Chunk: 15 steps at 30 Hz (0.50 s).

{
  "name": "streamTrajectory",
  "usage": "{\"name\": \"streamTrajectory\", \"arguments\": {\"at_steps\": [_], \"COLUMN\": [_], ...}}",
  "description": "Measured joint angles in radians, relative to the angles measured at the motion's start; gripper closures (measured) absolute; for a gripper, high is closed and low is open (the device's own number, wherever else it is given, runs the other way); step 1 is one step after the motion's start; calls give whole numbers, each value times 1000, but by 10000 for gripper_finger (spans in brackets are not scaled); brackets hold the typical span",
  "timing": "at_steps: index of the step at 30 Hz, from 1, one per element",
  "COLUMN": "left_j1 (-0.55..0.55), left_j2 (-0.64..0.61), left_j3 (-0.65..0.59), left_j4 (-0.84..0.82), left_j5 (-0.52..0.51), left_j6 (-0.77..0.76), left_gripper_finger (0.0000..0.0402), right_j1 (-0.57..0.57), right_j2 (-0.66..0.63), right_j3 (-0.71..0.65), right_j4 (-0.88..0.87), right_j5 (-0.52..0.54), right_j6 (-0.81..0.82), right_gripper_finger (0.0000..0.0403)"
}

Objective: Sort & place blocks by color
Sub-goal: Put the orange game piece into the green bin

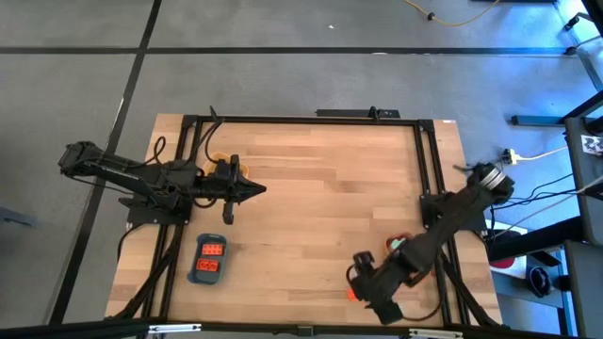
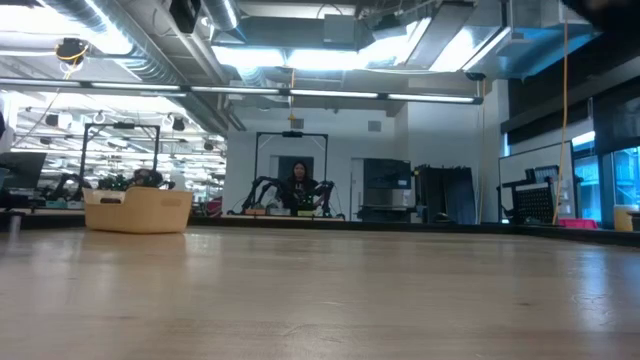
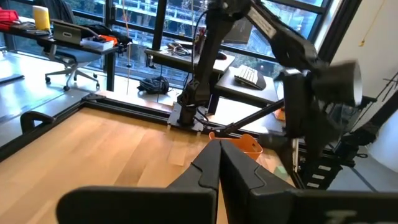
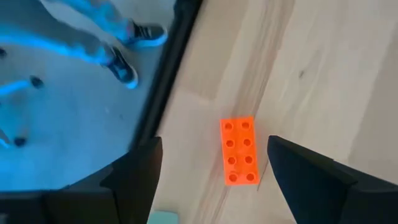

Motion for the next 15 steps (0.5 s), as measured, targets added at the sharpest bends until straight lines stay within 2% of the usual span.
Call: {"name": "streamTrajectory", "arguments": {"at_steps": [9,15], "left_j1": [0,0], "left_j2": [0,0], "left_j3": [0,0], "left_j4": [0,0], "left_j5": [0,0], "left_j6": [1,2], "left_gripper_finger": [402,402], "right_j1": [13,13], "right_j2": [196,265], "right_j3": [0,0], "right_j4": [1,1], "right_j5": [3,11], "right_j6": [-14,-29], "right_gripper_finger": [109,109]}}
